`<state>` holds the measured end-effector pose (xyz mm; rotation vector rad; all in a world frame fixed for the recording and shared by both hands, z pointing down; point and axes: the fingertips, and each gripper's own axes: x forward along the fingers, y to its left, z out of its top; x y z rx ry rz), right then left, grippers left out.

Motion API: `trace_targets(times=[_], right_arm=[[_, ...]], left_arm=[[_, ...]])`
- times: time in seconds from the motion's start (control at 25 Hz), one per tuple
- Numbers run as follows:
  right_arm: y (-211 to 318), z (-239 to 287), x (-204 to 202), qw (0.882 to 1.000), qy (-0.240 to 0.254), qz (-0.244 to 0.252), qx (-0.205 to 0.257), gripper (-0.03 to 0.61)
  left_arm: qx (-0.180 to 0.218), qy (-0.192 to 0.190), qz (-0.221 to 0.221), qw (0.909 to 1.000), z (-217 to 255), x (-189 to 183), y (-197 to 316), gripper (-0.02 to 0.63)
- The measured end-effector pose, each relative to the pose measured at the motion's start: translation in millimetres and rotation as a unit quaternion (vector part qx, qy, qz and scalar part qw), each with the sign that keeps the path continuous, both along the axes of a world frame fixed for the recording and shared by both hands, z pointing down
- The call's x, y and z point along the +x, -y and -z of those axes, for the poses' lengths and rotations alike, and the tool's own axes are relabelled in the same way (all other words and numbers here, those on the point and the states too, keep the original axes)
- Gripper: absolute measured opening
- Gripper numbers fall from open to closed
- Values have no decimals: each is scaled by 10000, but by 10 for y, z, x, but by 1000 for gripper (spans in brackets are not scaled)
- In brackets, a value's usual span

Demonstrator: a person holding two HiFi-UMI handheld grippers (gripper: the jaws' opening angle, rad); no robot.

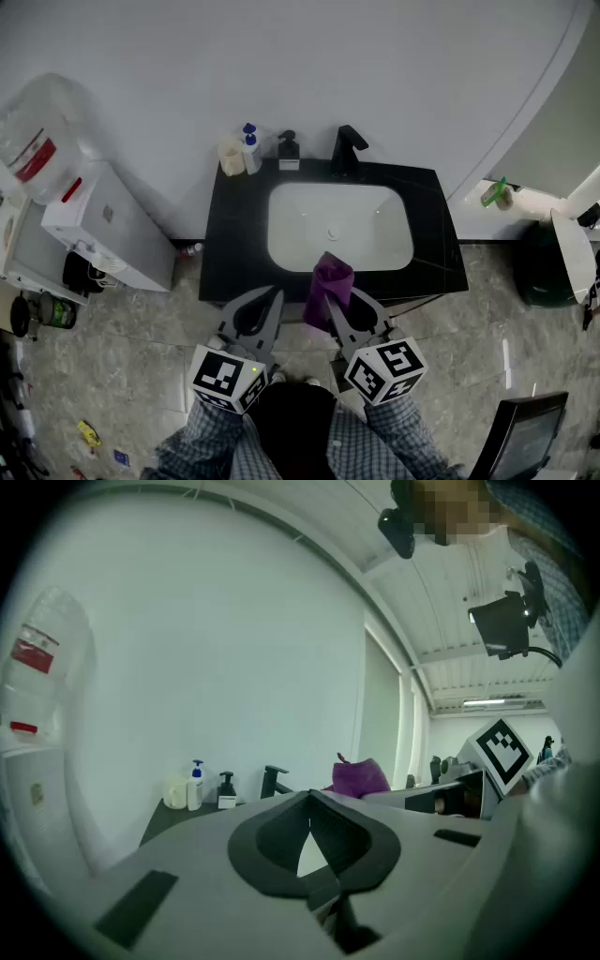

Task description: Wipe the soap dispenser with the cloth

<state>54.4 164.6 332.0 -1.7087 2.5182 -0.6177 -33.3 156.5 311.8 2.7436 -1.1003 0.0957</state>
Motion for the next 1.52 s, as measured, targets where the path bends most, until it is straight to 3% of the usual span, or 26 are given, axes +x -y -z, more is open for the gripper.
trace_targets(times=[0.92, 1.52], right_arm=[[-58, -35, 120, 10000, 50, 64, -43, 87], [-329, -16, 344, 9996, -43, 267, 28, 87]], left_arm=[[16, 67, 197, 9998, 16, 39, -94, 11], [275, 37, 463, 9985, 127, 201, -358, 11]])
